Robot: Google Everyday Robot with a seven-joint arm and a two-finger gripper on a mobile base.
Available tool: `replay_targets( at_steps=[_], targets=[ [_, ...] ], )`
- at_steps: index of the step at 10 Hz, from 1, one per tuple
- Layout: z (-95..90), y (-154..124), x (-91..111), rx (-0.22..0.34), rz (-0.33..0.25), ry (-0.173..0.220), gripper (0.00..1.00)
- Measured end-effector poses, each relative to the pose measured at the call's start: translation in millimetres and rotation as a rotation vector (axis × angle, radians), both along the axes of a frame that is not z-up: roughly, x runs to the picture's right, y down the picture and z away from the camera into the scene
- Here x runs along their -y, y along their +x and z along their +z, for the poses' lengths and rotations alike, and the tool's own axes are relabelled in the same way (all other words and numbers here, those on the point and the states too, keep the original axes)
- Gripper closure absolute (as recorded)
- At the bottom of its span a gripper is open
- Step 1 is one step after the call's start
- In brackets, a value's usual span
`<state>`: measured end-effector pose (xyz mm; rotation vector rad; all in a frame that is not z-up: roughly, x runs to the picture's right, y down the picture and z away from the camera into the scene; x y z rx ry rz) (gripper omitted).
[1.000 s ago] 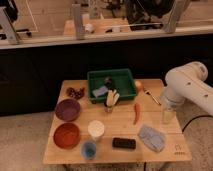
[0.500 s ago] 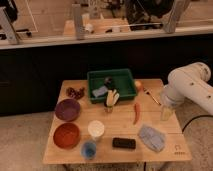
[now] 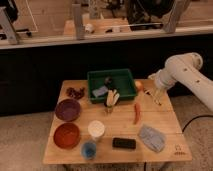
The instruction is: Place apple in plastic cup
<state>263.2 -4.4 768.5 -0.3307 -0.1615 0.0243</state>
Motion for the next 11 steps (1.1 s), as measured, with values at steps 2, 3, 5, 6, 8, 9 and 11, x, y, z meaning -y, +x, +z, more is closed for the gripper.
replay_targets(
  at_steps=[2, 3, 5, 6, 8, 9, 11],
  targets=[
    [9.8, 2.0, 5.2, 0.009, 0.021, -0.005, 0.2],
    [9.9, 1.6, 5.1, 0.009, 0.021, -0.005, 0.2],
    [9.8, 2.0, 5.0, 0.009, 0.021, -0.006, 0.2],
    [9.9, 1.8, 5.0, 0.009, 0.021, -0.006, 0.2],
    [12.9, 4.1, 3.6, 0.009, 0.029, -0.015, 0.2],
    [21.5, 5.5, 1.6, 0.007, 0.036, -0.027, 0.2],
    [53.2, 2.8, 4.4, 0.0, 0.051, -0.039, 0.2]
  ],
)
